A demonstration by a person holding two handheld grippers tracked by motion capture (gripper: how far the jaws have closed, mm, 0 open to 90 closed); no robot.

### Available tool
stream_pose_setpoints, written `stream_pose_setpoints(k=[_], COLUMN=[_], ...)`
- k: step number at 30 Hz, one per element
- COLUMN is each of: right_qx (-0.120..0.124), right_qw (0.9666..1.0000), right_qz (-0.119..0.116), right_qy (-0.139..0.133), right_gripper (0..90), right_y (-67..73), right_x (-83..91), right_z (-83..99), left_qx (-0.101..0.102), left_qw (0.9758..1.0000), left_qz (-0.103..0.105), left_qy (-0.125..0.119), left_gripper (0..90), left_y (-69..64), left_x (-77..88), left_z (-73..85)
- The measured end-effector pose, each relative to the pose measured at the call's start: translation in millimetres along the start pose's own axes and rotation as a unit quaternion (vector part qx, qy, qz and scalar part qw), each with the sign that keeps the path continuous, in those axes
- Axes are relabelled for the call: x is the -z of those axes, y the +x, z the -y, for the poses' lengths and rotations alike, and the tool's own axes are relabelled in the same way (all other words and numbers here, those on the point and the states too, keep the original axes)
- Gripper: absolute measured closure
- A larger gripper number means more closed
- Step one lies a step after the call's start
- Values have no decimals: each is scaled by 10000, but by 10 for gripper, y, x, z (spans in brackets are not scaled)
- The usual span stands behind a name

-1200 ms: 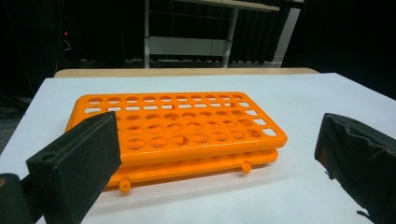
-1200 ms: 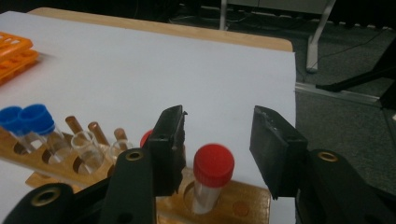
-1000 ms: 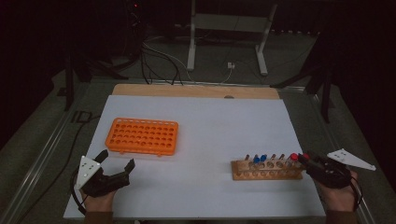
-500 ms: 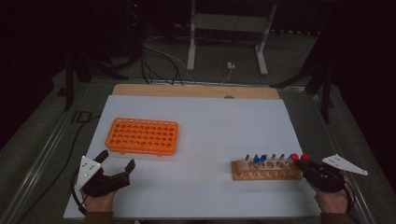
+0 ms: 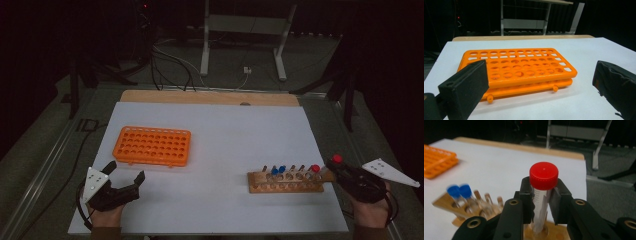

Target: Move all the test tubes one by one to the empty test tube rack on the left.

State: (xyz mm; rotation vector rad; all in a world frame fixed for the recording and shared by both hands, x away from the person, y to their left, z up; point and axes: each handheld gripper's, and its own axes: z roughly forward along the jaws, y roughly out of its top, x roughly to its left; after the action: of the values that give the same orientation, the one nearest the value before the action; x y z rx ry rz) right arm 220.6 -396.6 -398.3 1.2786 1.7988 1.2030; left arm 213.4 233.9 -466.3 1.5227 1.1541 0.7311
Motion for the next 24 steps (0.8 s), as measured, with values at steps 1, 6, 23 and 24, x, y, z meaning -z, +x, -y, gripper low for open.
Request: stream_pose_setpoints(k=[1, 6, 23, 24], right_qx=[7, 34, 419, 419], right_qw=[10000, 9998, 9958, 9953], right_qz=[9, 21, -748, -822], right_qy=[-53, -178, -308, -301], right_gripper=[743, 744, 743, 743], right_y=[-6, -7, 574, 616], right_x=[7, -8, -462, -488], right_z=[-38, -173, -514, -523], left_qx=[-9, -14, -407, -419], left_qw=[10000, 10000, 9968, 9963], left_qz=[11, -4, 680, 748], left_qy=[5, 9, 52, 30], left_gripper=[10, 10, 10, 10], left_y=[-3, -10, -345, -374], left_x=[-2, -3, -164, -186], left_z=[-1, 0, -247, -274])
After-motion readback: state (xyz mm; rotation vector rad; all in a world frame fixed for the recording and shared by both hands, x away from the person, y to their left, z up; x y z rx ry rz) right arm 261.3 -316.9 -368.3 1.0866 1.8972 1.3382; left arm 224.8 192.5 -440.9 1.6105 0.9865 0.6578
